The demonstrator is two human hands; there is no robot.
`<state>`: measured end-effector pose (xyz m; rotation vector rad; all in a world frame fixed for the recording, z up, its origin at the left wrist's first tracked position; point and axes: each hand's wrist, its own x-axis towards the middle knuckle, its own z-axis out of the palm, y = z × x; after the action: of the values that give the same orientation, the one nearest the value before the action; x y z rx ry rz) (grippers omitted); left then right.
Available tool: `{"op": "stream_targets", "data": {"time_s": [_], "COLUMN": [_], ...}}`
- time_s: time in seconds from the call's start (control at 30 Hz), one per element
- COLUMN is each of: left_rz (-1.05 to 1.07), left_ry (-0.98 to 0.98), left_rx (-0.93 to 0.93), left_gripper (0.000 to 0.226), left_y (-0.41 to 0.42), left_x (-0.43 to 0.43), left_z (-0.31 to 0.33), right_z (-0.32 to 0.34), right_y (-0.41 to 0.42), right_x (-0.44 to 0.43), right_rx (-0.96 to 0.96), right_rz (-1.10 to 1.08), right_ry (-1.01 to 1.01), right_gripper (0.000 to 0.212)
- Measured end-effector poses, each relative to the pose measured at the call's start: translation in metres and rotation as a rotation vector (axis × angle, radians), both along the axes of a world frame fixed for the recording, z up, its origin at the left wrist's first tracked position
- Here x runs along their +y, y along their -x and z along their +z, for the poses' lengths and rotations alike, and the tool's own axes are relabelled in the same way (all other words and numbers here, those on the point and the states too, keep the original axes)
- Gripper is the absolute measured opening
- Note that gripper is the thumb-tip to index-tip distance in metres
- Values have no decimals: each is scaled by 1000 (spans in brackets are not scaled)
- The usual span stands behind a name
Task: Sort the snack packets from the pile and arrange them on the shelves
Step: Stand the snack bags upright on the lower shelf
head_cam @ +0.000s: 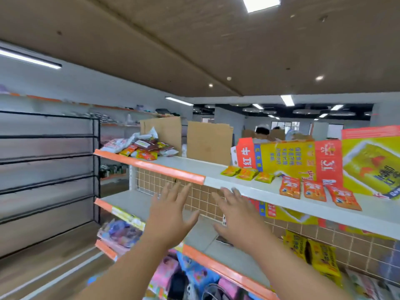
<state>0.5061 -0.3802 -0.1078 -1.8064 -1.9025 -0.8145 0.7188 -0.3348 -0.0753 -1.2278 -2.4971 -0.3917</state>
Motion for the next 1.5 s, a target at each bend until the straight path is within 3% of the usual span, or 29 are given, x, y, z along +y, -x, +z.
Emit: {"op": "stream_targets", "data": {"time_s": [0.23,0.43,0.87,1.23,1.5], "left_rz": [124,38,223,394,274], "left_ry": [-135,-199,-133,-66,-113], "left_rx": [40,-33,13,-40,-88], "left_gripper": [82,76,63,53,52], "left_y": [51,61,124,215,303], "left_x": [12,71,163,174,209], "left_z": [75,101,116,118,121], "right_z": [84,124,121,124,134], "right_y": [54,63,103,211,281], "right_x": [18,82,266,311,342], "right_rx": [12,76,142,88,63], "right_rz": [151,190,243,336,217], "right_ry": [-188,-186,-8,92,139], "right_gripper": [75,70,52,36,15]}}
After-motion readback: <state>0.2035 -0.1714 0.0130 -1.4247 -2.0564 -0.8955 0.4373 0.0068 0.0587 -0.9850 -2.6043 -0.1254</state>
